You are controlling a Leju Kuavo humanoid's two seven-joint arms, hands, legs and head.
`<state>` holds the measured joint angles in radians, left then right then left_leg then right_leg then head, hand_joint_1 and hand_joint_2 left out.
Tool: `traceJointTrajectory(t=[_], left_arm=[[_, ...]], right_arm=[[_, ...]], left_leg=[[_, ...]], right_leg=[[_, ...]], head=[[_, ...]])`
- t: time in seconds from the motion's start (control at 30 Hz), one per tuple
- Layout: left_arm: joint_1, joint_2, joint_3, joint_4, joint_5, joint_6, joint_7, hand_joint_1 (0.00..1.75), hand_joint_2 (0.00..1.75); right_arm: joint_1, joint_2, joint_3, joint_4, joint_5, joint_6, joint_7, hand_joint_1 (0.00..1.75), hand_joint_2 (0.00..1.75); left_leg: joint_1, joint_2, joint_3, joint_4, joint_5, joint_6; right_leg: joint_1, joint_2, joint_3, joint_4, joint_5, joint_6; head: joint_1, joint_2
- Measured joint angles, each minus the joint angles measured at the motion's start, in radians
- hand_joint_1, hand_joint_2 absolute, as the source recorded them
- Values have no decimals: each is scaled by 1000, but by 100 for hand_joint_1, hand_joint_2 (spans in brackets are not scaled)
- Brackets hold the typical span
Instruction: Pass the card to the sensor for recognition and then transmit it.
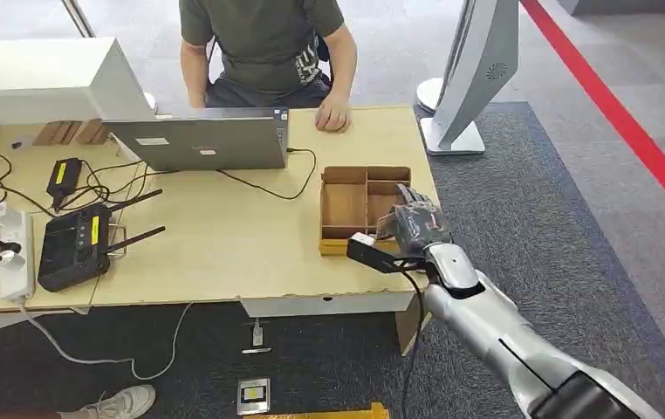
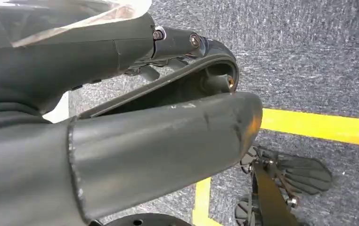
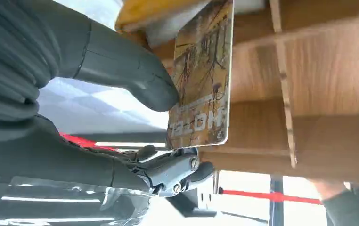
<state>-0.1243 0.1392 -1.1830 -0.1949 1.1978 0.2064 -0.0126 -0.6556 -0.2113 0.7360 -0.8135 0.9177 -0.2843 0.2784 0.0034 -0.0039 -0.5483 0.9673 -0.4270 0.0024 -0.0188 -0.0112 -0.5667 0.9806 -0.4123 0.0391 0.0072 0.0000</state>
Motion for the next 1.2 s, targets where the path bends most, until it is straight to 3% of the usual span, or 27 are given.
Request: traceJointTrajectory(t=[0.73, 1.2], left_arm=[[0, -3, 0, 0, 0, 0, 3, 0, 0], [-3, -5, -5, 0, -38, -10, 4, 0, 0]], right_arm=[[-42, -6, -36, -150, 95, 17, 28, 175, 175], [-242, 5, -28, -138, 204, 131, 95, 175, 175]], left_leg=[[0, 0, 0, 0, 0, 0], [0, 0, 0, 0, 1, 0]], right_leg=[[0, 0, 0, 0, 0, 0], [0, 0, 0, 0, 1, 0]], head=[[0, 0], [0, 0]])
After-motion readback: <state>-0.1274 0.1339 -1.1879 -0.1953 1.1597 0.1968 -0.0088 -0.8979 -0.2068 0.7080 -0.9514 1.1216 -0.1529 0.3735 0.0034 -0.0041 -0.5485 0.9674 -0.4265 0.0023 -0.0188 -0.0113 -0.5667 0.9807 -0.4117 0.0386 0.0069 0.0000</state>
